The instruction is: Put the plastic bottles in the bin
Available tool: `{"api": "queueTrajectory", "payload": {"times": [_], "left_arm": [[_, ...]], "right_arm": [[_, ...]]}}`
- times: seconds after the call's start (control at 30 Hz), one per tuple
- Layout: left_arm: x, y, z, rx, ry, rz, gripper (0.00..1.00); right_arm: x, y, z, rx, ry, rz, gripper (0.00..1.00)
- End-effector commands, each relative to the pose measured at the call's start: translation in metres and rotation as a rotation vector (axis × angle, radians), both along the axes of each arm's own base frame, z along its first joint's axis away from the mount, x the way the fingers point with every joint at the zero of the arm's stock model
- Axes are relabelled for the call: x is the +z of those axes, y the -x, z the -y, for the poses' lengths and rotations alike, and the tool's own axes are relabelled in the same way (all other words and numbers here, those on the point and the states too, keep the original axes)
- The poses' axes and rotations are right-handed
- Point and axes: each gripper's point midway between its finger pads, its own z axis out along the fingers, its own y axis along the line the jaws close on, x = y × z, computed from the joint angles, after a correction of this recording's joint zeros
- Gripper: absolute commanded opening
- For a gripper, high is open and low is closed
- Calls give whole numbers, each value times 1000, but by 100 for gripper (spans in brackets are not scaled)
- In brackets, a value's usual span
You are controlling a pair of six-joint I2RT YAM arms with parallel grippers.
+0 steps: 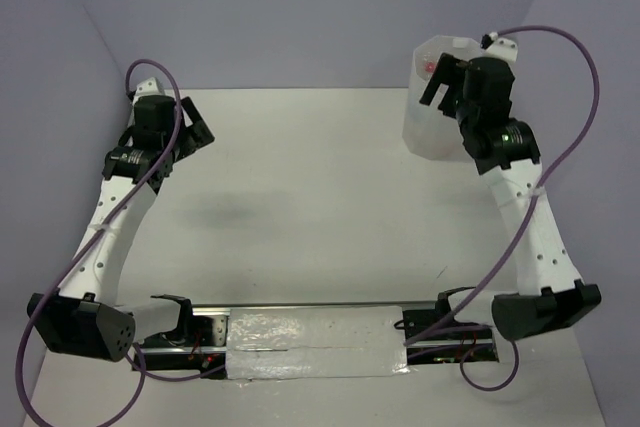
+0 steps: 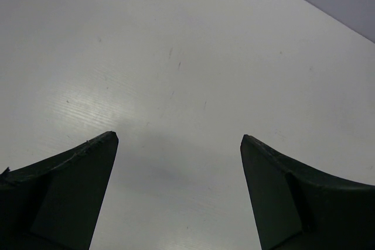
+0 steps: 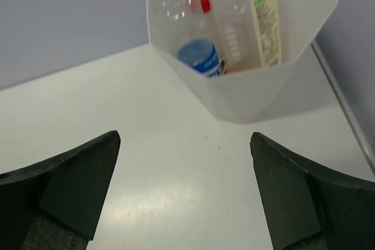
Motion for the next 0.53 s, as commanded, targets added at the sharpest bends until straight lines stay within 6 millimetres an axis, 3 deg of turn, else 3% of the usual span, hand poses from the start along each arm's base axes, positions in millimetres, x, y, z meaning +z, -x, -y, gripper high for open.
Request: {"api": "queueTrajectory", "payload": {"times": [0.0,0.1,0.13,0.17,0.23,0.27,0.3,0.5], "left_arm": [[52,2,4,-79,-31,118,100],[67,2,9,-130,-44,152,100],[76,4,14,-160,-35,182,100],[80,6,15,-172,-38,199,100],[93,11,18,-192,-31,247,100],[98,15,18,-195,-30,265,100],[102,16,19,-201,-26,279,100],[108,16,19,-206,-38,306,100]], "right_arm": [[-7,28,-9,34,-11,13,100],[-20,50,-10,42,-24,49,100],[-51,55,-9,41,-16,10,100],[-43,65,-8,43,-40,70,100],[-70,72,-8,38,-61,33,100],[-72,78,-7,35,-72,40,100],[-87,80,-7,30,-74,12,100],[-115,89,-2,0,-84,-32,100]]}}
